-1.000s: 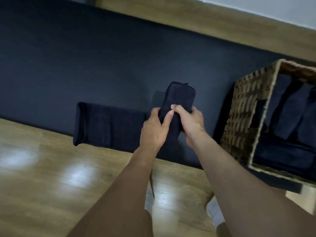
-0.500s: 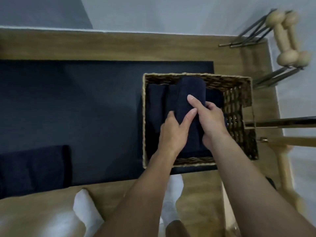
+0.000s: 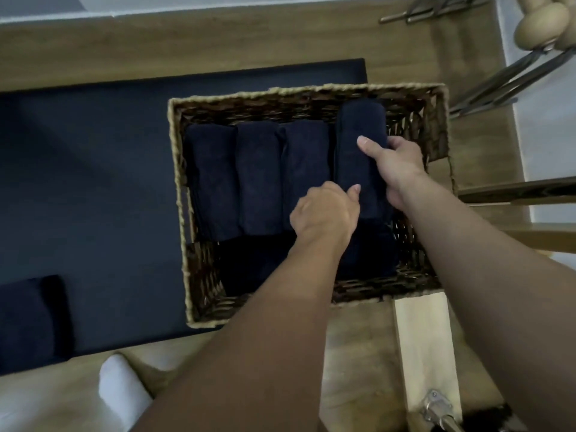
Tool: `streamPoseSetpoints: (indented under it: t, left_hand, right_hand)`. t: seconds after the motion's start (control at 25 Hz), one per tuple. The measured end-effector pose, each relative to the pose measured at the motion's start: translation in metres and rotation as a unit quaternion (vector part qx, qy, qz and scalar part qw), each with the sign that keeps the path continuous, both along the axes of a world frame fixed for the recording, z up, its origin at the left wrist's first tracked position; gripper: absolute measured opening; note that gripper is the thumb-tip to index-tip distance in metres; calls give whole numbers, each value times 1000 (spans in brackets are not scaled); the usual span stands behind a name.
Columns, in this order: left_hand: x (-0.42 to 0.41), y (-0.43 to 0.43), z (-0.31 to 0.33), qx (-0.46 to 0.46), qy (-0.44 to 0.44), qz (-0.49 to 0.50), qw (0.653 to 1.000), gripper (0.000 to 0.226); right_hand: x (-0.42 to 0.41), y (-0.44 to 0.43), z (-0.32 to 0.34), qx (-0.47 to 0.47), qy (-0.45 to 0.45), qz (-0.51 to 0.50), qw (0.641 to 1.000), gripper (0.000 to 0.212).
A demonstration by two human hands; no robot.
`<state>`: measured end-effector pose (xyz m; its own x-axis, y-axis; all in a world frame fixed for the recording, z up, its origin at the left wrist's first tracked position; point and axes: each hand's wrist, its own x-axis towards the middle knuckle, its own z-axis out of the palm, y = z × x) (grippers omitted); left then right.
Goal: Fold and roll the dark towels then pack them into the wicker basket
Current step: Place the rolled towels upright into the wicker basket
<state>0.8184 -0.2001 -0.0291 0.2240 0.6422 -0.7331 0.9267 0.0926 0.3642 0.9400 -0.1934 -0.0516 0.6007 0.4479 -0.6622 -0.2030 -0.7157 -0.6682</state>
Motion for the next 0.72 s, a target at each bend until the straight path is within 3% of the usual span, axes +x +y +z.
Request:
streamPoseSetpoints:
  t: [0.16, 0.32, 0.48, 0.6, 0.72]
  left_hand:
    - [-4, 12, -23, 26, 72, -94, 993, 53]
    - [-10, 15, -24, 32, 79, -121, 989, 52]
    - [-34, 14, -11, 13, -16, 1, 1000, 46]
    - [-81, 18, 0, 29, -97, 120, 988, 38]
    - [-153, 26, 16, 67, -137, 237, 959, 38]
  right_hand:
    - [-11, 6, -36, -26, -23, 43, 998, 32]
    - [-19, 13, -41, -85, -132, 120, 980, 40]
    - [-32, 20, -19, -110, -186, 101, 971, 58]
    - [-82, 22, 9, -37, -227, 41, 972, 51]
    - [-181, 22, 45, 77, -215, 60, 972, 39]
